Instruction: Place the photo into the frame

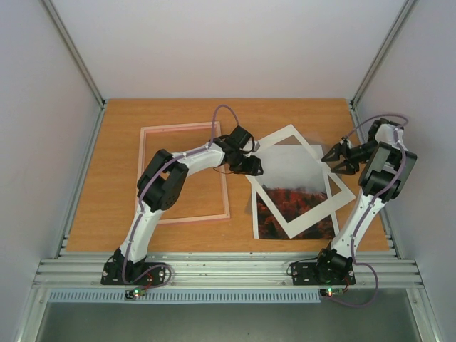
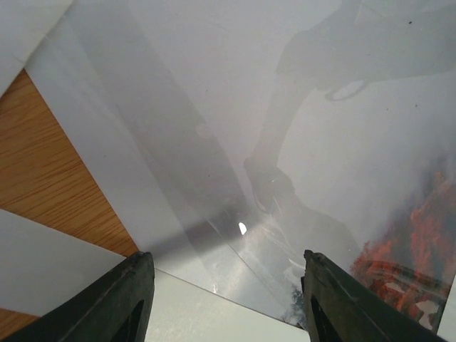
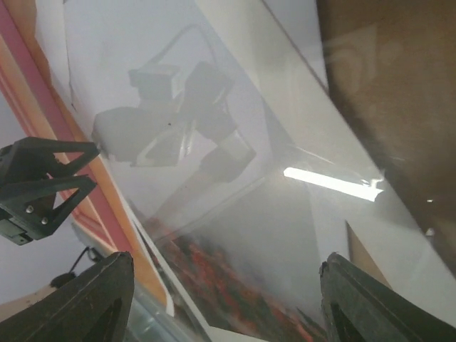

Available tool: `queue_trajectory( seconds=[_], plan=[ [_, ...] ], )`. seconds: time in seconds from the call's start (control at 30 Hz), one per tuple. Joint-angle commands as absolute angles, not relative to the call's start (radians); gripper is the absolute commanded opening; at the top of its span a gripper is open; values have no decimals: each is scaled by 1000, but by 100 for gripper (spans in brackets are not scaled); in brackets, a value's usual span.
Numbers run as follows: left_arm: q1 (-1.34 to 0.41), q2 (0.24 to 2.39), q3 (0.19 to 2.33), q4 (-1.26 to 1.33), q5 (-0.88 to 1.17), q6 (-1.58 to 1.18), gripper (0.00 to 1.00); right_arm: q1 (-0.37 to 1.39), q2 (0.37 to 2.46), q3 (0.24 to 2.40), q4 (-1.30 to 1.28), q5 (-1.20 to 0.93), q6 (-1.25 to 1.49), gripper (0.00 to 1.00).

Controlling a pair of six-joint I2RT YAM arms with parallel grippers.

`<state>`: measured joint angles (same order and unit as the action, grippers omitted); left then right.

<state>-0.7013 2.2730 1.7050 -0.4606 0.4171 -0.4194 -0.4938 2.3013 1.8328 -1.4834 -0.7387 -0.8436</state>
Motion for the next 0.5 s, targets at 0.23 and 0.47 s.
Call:
queue_trajectory(
  seconds=[0.23, 0.47],
  plan=[
    [-701, 2331, 1658, -462, 391, -426, 58, -580, 2228, 1864, -1483, -441, -905, 81],
    [-701, 2338, 1663, -458, 394, -428, 58, -581, 2305, 1862, -1509, -430, -965, 81]
  ],
)
